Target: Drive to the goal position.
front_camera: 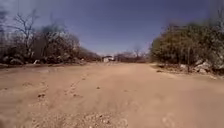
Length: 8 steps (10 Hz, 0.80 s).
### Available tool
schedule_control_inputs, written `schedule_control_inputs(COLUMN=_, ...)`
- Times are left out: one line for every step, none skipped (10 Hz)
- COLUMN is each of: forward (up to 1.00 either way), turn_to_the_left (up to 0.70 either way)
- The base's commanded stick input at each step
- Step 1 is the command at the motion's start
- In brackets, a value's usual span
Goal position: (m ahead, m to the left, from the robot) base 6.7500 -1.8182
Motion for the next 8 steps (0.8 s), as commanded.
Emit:
schedule_control_inputs(forward=0.85, turn_to_the_left=0.00)
schedule_control_inputs(forward=0.85, turn_to_the_left=0.00)
schedule_control_inputs(forward=0.85, turn_to_the_left=0.00)
schedule_control_inputs(forward=0.85, turn_to_the_left=0.00)
schedule_control_inputs(forward=0.85, turn_to_the_left=0.00)
schedule_control_inputs(forward=0.85, turn_to_the_left=0.00)
schedule_control_inputs(forward=0.85, turn_to_the_left=0.00)
schedule_control_inputs(forward=0.85, turn_to_the_left=0.00)
